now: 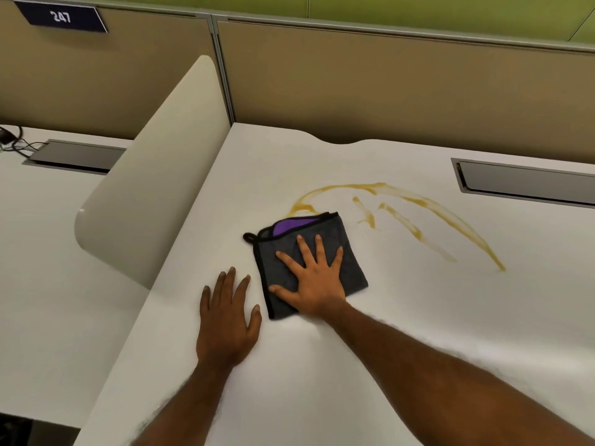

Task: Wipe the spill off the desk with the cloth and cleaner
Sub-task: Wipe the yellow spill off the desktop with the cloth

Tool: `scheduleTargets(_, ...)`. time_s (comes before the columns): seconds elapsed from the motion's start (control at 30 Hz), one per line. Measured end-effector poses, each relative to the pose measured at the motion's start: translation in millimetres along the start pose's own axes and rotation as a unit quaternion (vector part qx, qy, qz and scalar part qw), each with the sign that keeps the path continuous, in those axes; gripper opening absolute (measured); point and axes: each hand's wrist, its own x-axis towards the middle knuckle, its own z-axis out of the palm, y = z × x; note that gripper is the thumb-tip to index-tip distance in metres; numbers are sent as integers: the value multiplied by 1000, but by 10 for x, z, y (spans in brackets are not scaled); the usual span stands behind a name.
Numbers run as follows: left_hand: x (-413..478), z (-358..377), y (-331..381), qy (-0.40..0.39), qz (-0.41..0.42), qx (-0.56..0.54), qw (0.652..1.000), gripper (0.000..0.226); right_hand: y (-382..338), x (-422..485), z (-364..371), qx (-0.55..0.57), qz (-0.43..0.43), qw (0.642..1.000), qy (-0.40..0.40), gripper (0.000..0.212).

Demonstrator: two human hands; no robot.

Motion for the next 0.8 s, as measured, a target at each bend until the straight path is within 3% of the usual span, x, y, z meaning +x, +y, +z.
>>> scheduleTargets(0.17, -2, 4, -2, -9, 4, 9, 1000, 65, -61, 425, -25, 2, 32, 999, -9, 81)
scheduleTargets(0.47, -23, -51, 25, -1, -10, -9, 1000, 63, -14, -381, 81, 6, 8, 1000, -2, 78)
scheduleTargets(0.8, 9, -37, 1, -9, -16, -16, 1000, 64, -139, 604, -26, 7, 21, 1000, -3, 80)
